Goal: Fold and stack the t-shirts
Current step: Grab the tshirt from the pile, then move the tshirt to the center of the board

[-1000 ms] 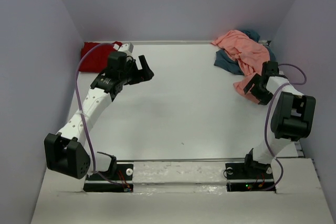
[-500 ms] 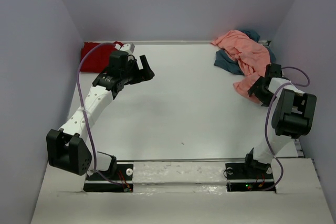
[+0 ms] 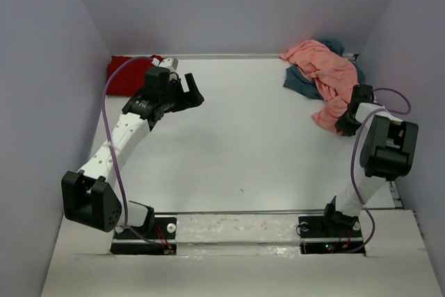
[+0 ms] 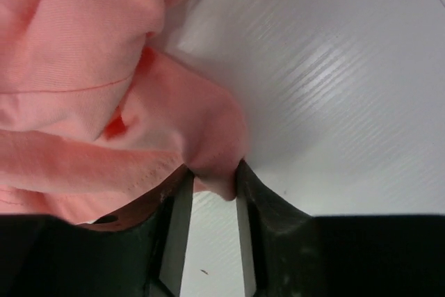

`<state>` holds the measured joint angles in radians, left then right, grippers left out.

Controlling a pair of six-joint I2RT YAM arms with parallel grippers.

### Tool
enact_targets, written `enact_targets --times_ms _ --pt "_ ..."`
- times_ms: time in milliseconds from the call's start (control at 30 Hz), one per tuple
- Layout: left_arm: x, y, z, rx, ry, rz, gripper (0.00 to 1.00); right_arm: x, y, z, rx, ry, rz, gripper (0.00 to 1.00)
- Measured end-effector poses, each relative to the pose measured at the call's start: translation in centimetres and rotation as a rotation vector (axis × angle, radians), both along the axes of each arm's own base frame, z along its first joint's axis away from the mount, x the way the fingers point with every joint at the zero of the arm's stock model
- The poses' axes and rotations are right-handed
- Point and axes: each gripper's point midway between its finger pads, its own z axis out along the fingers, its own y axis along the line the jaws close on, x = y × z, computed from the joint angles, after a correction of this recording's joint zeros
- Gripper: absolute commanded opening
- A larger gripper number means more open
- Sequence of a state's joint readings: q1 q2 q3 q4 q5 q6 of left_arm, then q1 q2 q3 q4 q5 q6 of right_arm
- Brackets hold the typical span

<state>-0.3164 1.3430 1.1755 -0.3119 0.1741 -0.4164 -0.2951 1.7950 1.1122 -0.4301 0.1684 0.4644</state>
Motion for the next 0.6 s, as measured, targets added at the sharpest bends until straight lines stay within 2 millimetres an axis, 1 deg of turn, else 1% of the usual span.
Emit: enact_targets --times_ms 33,67,167,267,300,400,433,467,567,600 --pt "0.0 0.0 0.0 0.0 0.0 0.0 0.99 0.1 0.0 0.0 -0.001 -0.003 0.0 0.03" --pt "0.0 0.0 0.0 0.0 0.0 0.001 0.99 0.2 -0.1 0.0 -0.001 -0.008 -0.002 0.0" --pt "0.0 0.0 0.0 0.001 0.0 0.003 0.99 0.7 0.2 0.1 0.014 -0.024 0.007 0.0" --pt "0.0 0.0 0.0 0.001 0.0 0.003 0.99 0.9 0.9 0.1 0.052 -0.037 0.026 0.0" --pt "0.0 0.0 0.0 0.001 0.0 0.003 0.99 1.1 1.3 0.2 0.065 -0.04 0.037 0.0" --pt "0.1 0.0 0.0 0.001 0.0 0.002 0.99 1.7 3.4 1.0 0.106 -0.039 0.101 0.0" --pt "0.1 0.0 0.0 0.001 0.0 0.002 0.99 2.5 4.7 2.0 0.116 -0.047 0.152 0.0" --pt "0.1 0.0 0.0 0.003 -0.001 0.001 0.99 3.2 5.5 2.9 0.123 -0.057 0.183 0.0" --pt "0.0 0.2 -0.2 0.018 0.003 -0.004 0.99 7.2 10.7 8.4 0.124 -0.164 0.362 0.0" --pt "-0.1 0.2 -0.3 0.025 0.006 -0.006 0.99 7.8 12.1 9.7 0.121 -0.19 0.405 0.0"
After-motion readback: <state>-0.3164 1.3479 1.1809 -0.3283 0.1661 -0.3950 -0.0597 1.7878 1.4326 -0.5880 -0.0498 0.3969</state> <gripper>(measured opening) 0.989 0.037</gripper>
